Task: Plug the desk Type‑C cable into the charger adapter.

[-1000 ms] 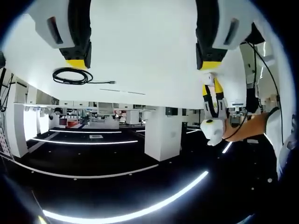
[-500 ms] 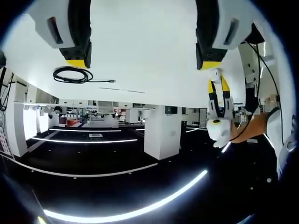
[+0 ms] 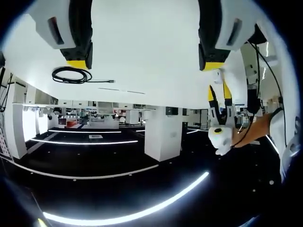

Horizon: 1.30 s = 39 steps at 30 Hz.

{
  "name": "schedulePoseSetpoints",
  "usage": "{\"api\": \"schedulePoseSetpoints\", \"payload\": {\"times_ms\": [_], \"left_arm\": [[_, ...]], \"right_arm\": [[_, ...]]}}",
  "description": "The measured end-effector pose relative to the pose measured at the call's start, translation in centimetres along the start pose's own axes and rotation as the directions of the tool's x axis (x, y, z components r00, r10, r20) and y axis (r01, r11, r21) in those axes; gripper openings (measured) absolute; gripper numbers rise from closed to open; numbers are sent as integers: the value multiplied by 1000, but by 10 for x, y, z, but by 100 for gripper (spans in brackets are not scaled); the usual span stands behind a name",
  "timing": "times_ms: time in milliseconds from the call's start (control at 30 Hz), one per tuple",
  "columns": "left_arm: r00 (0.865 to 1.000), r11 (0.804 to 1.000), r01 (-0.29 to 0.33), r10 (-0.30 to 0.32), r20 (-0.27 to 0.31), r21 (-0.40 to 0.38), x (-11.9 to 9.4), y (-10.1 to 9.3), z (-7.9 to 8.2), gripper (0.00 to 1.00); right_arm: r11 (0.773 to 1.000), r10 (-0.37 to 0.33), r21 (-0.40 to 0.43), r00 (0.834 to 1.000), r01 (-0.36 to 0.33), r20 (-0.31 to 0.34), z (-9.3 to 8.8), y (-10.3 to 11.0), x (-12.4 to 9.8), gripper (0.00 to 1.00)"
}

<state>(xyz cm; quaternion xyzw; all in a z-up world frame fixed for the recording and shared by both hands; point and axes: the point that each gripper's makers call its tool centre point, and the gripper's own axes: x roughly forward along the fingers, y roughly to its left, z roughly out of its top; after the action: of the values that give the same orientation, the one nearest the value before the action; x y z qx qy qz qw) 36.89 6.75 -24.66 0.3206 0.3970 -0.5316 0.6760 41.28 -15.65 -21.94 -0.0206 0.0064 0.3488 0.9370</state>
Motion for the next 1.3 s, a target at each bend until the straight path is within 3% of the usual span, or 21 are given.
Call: {"api": "schedulePoseSetpoints", "payload": {"times_ms": [133, 233, 267, 433, 500, 533, 600, 633, 700, 833, 867, 900, 933, 1000, 1067, 1100, 1133, 1200, 1233, 1267, 1300], "left_arm": [[995, 998, -27, 32, 90, -48, -3, 5, 2, 35], [986, 992, -85, 97, 138, -92, -5, 13, 2, 44], [975, 988, -115, 132, 178, -105, -6, 16, 3, 46], [954, 974, -161, 194, 229, -157, -6, 17, -5, 60], [936, 965, -185, 230, 266, -184, -7, 20, -6, 62], [917, 956, -202, 261, 303, -212, -9, 22, -5, 62], [899, 947, -217, 288, 329, -235, -12, 24, -4, 65], [864, 930, -262, 345, 367, -257, -16, 29, -3, 67], [833, 920, -298, 381, 400, -255, -17, 27, -1, 69], [722, 883, -354, 467, 511, -308, -26, 25, 7, 68], [705, 876, -361, 481, 521, -320, -27, 25, 7, 68], [676, 860, -380, 510, 532, -341, -30, 27, 7, 68], [632, 837, -416, 548, 548, -356, -36, 29, 7, 68], [589, 815, -447, 578, 565, -368, -41, 29, 9, 66], [527, 781, -467, 622, 579, -414, -49, 29, 7, 66], [518, 772, -456, 635, 573, -443, -49, 27, 6, 66], [494, 759, -455, 650, 577, -466, -51, 27, 5, 67], [486, 744, -451, 668, 564, -493, -48, 27, -1, 69], [441, 710, -497, 702, 560, -499, -53, 30, -2, 73], [414, 687, -528, 722, 554, -500, -54, 30, -2, 74], [428, 694, -519, 716, 551, -499, -48, 24, -2, 75]], "right_arm": [[1000, 9, 6, 1000, -9, 3, 1, 1, 2, 94], [1000, 8, -3, 1000, -8, -1, 3, 3, 4, 94], [1000, 10, -6, 1000, -10, 2, 4, 4, 4, 94], [1000, 25, -11, 1000, -25, 7, 7, 8, 9, 94], [999, 29, -13, 1000, -29, 5, 8, 10, 11, 94], [999, 34, -8, 999, -34, 7, 9, 12, 11, 94], [999, 38, -8, 999, -38, 8, 10, 13, 12, 94], [999, 40, -13, 999, -39, 9, 11, 14, 13, 94], [999, 35, -17, 999, -34, 11, 11, 13, 13, 94], [999, 25, 34, 999, -25, 25, 11, 9, 13, 94], [999, 24, 38, 999, -25, 27, 11, 9, 13, 94], [999, 22, 42, 999, -23, 29, 12, 10, 13, 94], [999, 17, 43, 999, -18, 32, 12, 10, 13, 94], [999, 13, 41, 999, -15, 39, 14, 9, 13, 94], [999, 13, 39, 999, -15, 53, 18, 8, 12, 94], [999, 12, 39, 998, -14, 54, 18, 8, 12, 94], [999, 5, 39, 999, -7, 53, 19, 8, 12, 94], [999, -2, 40, 999, 0, 49, 18, 6, 11, 94], [999, -5, 43, 999, 3, 47, 18, 5, 11, 94], [999, -11, 52, 999, 9, 42, 18, 5, 11, 95], [998, -14, 61, 999, 11, 40, 18, 5, 11, 95]]}}
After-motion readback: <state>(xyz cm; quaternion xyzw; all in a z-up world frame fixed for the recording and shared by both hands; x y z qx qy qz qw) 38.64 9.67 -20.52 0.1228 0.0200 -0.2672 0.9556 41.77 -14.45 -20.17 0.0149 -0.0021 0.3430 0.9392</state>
